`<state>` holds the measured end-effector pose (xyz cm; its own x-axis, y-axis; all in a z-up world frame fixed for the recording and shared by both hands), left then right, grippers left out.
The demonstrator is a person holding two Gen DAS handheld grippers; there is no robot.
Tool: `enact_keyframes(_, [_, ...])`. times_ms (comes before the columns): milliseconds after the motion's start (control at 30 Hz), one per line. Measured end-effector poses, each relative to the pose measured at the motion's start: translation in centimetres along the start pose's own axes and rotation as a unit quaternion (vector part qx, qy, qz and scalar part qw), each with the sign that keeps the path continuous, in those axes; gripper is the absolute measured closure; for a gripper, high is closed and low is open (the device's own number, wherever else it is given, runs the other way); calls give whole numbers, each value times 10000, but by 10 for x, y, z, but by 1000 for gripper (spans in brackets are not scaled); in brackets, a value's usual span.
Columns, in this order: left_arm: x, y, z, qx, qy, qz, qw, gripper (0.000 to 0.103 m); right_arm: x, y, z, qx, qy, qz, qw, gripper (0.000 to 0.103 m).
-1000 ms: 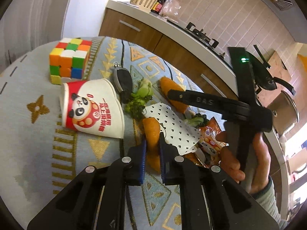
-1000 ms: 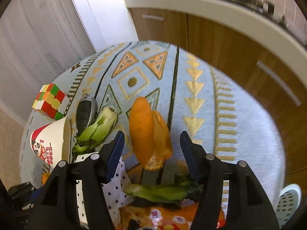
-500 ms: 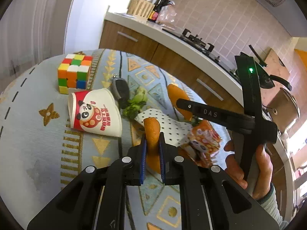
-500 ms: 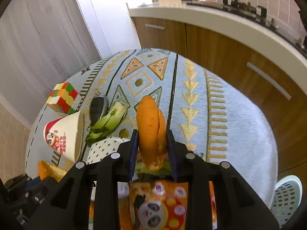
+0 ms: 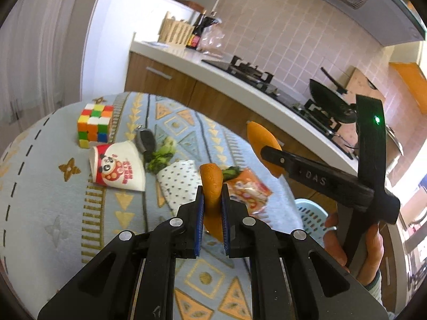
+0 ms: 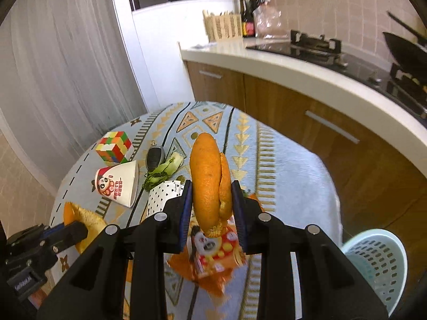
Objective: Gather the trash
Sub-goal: 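Carry both orange peels over the blue basket and open both tools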
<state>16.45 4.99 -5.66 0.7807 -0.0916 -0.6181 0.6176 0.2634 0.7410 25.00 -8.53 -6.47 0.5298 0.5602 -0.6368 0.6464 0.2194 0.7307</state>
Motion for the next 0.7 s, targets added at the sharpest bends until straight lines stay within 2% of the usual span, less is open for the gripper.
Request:
enact_keyframes(233, [-17,-2,39,269,-236,143,9993,93,-55,-15,11,-8,-200,334,9992,77])
enact_keyframes(333, [-19,-5,61,456,-369,151,9982,93,-78,-28,25,-7,-453,436,9980,77])
enact_keyframes(567, [-9,-24,131,951,-781,-16,9924,93,-129,-68,71,355,-916,523,9938,77])
enact_keyframes(700, [0,-44,177,1272,-1076,-174,9859,93,-156,-94,104,576,-1282,523,9887,77])
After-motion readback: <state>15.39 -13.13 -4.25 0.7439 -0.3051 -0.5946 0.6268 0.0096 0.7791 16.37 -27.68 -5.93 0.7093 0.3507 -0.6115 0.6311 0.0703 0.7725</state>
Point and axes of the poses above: each gripper's, at about its wrist camera, not at the fingertips, and x roughly the way its jaws point, z to its right, y to its top, the point moved 10 cm from there along x, roughly the way its jaws point, and after that the axes turned 10 degrees about y, right-handed, at the moved point
